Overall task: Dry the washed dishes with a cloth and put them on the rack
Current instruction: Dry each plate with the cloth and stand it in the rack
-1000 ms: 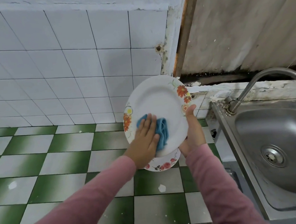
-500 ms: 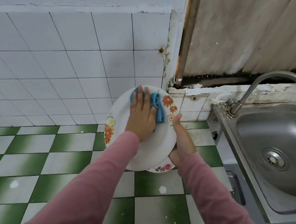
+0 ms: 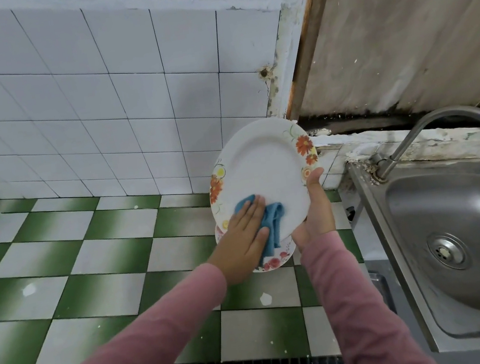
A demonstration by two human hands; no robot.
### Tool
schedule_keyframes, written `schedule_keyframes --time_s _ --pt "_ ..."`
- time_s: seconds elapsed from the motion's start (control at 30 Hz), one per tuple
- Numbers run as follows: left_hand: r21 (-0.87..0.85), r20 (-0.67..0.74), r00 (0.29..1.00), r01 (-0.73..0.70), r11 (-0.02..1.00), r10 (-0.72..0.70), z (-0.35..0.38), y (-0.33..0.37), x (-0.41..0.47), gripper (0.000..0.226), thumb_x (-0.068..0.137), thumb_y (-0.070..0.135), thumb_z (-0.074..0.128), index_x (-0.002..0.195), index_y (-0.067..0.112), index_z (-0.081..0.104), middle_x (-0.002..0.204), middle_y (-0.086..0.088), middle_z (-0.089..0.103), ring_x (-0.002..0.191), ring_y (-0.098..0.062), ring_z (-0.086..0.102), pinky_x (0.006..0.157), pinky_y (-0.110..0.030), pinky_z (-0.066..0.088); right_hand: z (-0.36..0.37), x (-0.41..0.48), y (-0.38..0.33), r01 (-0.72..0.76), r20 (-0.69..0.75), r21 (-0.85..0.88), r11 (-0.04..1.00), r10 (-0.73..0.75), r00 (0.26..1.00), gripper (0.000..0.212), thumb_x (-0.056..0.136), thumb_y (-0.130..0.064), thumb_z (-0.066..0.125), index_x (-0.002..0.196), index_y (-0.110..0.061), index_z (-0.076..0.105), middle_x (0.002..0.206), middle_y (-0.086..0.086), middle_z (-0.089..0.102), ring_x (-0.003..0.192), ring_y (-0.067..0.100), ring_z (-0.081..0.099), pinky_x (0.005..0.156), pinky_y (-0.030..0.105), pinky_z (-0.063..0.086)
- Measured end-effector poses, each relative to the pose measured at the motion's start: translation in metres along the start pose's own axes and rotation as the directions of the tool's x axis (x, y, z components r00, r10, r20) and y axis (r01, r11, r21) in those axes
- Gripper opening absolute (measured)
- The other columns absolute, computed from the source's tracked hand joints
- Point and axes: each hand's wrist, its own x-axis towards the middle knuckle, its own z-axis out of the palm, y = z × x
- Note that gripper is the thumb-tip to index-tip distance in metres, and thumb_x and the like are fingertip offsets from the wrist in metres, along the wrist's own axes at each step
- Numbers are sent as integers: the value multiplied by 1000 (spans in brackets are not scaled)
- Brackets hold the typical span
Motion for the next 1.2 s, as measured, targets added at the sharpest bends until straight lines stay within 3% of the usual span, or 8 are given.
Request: schedule_keyframes --time_s 0.37,0.47,0.6,0.7,0.8,0.93,1.07,1.2 --pt "303 -71 928 -331 894 367 -25 -1 -1 71 96 48 51 154 17 24 153 -3 40 131 -25 45 109 -30 33 10 -9 -25 -143 29 140 980 141 990 64 95 -66 37 104 -10 66 91 15 76 78 31 75 75 45 53" --pt "425 -136 859 -400 812 494 -24 -3 0 68 89 24 70 146 10 36 137 -11 57 110 -30 62 94 -36 51 14 -8 -27 -154 -56 159 975 165 985 59 96 -61 44 118 -9 63 108 17 73 99 36 68 82 49 54" --pt "396 -286 815 -379 837 504 -32 3 5 55 88 18 55 141 14 41 119 -10 68 96 -28 67 80 -34 56 16 -7 -37 -167 -74 91 982 174 982 44 95 -40 62 125 -7 58 116 19 66 103 38 64 79 53 56" --pt "265 -382 844 -289 920 376 -38 5 9 59 84 6 67 140 12 49 109 -13 71 80 -20 66 73 -28 56 17 -9 -44 -168 -59 -59 984 165 985 34 91 -37 69 111 -11 62 106 15 64 100 33 64 96 53 52" --pt "-107 -497 867 -92 990 27 -46 13 12 52 92 12 67 140 16 50 107 -4 67 75 -8 60 63 -16 56 8 -7 -33 -177 -85 -214 961 162 983 64 86 -57 65 136 -19 51 135 9 55 122 31 55 105 59 43" --pt "-745 -405 777 25 666 -482 -65 9 16 35 91 21 68 124 20 57 108 4 63 98 -16 62 77 -25 58 -15 -7 -6 -301 -207 -335 893 242 948 118 60 -90 56 154 -24 30 159 10 32 143 33 35 113 61 31" --pt "-938 -225 774 -7 347 -591 -74 -4 14 21 92 19 65 111 16 60 105 -5 66 95 -23 63 80 -38 57 -35 -7 13 -290 -232 -174 941 247 941 89 80 -83 48 147 -24 45 142 11 55 131 34 50 111 57 38" --pt "-943 -214 773 -4 333 -597 -73 -15 17 17 95 20 62 111 15 61 104 -5 66 93 -23 62 81 -41 57 -33 -8 8 -173 -212 19 985 174 962 56 100 -56 41 137 -16 55 127 15 66 121 35 58 108 52 42"
